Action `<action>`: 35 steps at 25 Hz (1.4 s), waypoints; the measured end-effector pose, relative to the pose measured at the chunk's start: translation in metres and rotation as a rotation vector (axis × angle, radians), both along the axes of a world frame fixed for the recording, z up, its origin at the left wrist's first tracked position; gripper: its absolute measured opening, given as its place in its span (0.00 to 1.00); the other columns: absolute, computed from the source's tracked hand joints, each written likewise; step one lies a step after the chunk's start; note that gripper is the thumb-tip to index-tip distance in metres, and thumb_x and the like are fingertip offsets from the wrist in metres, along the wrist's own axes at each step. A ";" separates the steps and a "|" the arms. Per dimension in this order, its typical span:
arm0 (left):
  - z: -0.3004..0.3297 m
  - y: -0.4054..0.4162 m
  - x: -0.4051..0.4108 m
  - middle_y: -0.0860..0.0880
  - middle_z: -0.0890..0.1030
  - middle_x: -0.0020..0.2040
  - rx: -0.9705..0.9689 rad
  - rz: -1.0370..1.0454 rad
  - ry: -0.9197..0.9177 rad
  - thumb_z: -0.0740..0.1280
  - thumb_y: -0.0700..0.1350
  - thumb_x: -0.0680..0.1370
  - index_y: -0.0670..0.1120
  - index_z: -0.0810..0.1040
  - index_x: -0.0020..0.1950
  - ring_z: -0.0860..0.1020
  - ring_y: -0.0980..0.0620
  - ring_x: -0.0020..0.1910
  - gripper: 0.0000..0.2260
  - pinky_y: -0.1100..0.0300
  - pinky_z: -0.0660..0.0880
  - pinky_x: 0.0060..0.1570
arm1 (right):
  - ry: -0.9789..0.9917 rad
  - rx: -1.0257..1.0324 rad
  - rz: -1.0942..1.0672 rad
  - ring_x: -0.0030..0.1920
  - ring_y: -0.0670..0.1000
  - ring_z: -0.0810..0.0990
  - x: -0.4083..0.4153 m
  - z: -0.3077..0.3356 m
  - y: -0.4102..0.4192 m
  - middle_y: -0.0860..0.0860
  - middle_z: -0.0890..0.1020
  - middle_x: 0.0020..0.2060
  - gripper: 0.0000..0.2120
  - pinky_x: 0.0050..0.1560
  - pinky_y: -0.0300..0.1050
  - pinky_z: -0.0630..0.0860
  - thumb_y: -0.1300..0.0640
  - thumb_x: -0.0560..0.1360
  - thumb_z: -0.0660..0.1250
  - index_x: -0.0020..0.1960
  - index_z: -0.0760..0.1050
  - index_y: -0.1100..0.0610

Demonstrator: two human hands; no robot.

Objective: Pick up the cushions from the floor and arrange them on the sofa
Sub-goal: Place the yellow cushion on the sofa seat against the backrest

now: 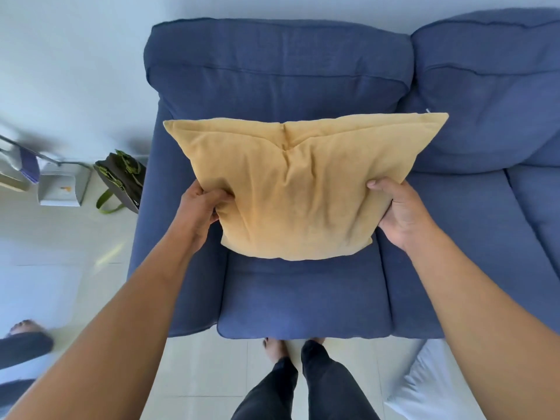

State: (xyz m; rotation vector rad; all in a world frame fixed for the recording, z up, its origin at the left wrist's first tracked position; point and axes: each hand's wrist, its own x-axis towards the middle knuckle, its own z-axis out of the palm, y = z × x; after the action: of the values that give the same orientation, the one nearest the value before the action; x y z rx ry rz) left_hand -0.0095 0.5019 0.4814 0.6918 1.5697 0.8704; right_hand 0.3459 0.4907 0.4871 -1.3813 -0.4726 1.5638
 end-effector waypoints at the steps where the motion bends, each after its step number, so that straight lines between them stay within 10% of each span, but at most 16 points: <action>1: -0.004 0.017 0.003 0.41 0.87 0.62 -0.003 0.015 0.009 0.69 0.30 0.74 0.44 0.81 0.66 0.84 0.40 0.60 0.21 0.44 0.79 0.63 | -0.012 -0.014 0.002 0.67 0.59 0.83 0.001 -0.008 0.018 0.55 0.84 0.67 0.36 0.67 0.65 0.78 0.60 0.67 0.75 0.75 0.74 0.58; 10: -0.094 0.116 0.027 0.45 0.85 0.67 -0.200 -0.002 0.032 0.70 0.33 0.75 0.48 0.77 0.73 0.82 0.42 0.67 0.26 0.42 0.80 0.66 | -0.203 -0.257 0.077 0.64 0.57 0.80 0.012 -0.097 0.121 0.50 0.84 0.60 0.21 0.67 0.70 0.74 0.61 0.72 0.74 0.64 0.78 0.50; 16: -0.065 0.163 0.019 0.45 0.84 0.68 -0.110 0.047 0.057 0.66 0.36 0.76 0.48 0.79 0.68 0.82 0.43 0.66 0.21 0.43 0.78 0.66 | -0.177 -0.165 -0.046 0.64 0.55 0.80 0.024 -0.080 0.165 0.50 0.84 0.62 0.25 0.66 0.68 0.73 0.54 0.67 0.75 0.64 0.78 0.51; 19: -0.049 0.197 0.021 0.49 0.83 0.67 -0.039 0.134 0.025 0.70 0.45 0.79 0.50 0.77 0.65 0.82 0.47 0.63 0.14 0.46 0.79 0.63 | -0.281 -0.129 -0.041 0.59 0.51 0.80 0.030 -0.065 0.191 0.46 0.84 0.56 0.11 0.61 0.61 0.74 0.49 0.73 0.75 0.54 0.79 0.49; 26: -0.047 0.186 0.021 0.49 0.82 0.44 0.032 0.307 0.465 0.72 0.50 0.77 0.53 0.76 0.40 0.79 0.50 0.43 0.08 0.49 0.84 0.50 | -0.571 -0.070 -0.090 0.42 0.51 0.76 0.045 -0.078 0.196 0.52 0.81 0.41 0.07 0.42 0.46 0.76 0.53 0.80 0.69 0.47 0.79 0.56; 30: -0.040 0.144 0.042 0.48 0.61 0.30 -0.055 0.160 0.525 0.69 0.47 0.76 0.51 0.58 0.30 0.56 0.50 0.29 0.22 0.56 0.57 0.32 | -0.618 -0.181 0.023 0.56 0.55 0.84 0.039 -0.080 0.162 0.53 0.86 0.53 0.15 0.59 0.56 0.83 0.46 0.81 0.68 0.60 0.81 0.56; 35: -0.024 0.062 0.090 0.53 0.79 0.46 -0.070 -0.103 0.665 0.64 0.46 0.83 0.48 0.79 0.50 0.75 0.51 0.43 0.05 0.56 0.70 0.42 | -0.803 -0.147 0.183 0.58 0.59 0.81 0.046 -0.050 0.082 0.57 0.84 0.54 0.17 0.60 0.56 0.79 0.48 0.83 0.64 0.61 0.80 0.61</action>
State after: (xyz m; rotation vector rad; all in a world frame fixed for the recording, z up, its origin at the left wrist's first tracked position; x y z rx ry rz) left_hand 0.0805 0.5638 0.4579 1.0708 2.1125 0.5230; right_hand 0.3922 0.5730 0.4374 -2.1186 -0.9963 1.1383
